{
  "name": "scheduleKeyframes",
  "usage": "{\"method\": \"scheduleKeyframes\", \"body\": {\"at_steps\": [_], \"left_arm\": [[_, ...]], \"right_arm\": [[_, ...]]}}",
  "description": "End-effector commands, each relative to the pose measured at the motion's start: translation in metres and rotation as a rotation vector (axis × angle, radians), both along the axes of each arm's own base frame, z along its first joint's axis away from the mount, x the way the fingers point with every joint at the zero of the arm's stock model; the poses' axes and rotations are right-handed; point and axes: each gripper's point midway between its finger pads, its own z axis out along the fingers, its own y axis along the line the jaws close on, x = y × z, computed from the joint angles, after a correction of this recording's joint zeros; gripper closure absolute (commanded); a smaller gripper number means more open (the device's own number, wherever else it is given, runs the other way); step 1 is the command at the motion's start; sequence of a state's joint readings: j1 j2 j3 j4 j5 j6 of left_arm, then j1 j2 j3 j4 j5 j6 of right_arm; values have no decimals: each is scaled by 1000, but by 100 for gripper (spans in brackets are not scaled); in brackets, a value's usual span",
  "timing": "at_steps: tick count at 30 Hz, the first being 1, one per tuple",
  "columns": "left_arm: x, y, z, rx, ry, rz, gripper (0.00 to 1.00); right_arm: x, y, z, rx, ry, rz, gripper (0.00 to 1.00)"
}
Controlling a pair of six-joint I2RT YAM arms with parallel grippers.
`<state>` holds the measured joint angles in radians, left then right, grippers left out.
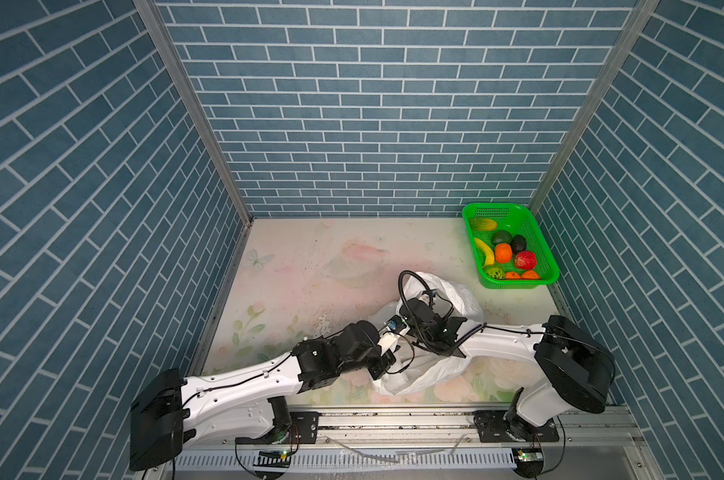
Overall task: Untie the knot of the plastic bag and take out the fruit
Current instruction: 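Reach deeper into the bag and close the right gripper on the pear, then lift the pale pear out of the bag toward the basket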
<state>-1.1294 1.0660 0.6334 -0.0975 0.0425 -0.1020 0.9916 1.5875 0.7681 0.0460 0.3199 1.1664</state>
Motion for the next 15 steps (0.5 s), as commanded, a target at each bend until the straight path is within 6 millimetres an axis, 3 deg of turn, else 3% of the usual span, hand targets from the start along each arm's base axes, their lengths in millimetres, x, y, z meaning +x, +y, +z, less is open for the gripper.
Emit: {"method": "scheduleKeyframes", "body": {"at_steps": [1, 4, 15], "left_arm": [[-1, -1, 6, -20, -3, 4, 100], [-1, 0, 6, -22, -3, 6, 100], [1, 3, 5, -11, -9, 18, 100]], "right_arm": [[10, 15, 3, 46, 0, -8, 1], [16, 21, -7, 53, 9, -17, 1], [13, 14, -6, 63, 0, -26, 33]]}}
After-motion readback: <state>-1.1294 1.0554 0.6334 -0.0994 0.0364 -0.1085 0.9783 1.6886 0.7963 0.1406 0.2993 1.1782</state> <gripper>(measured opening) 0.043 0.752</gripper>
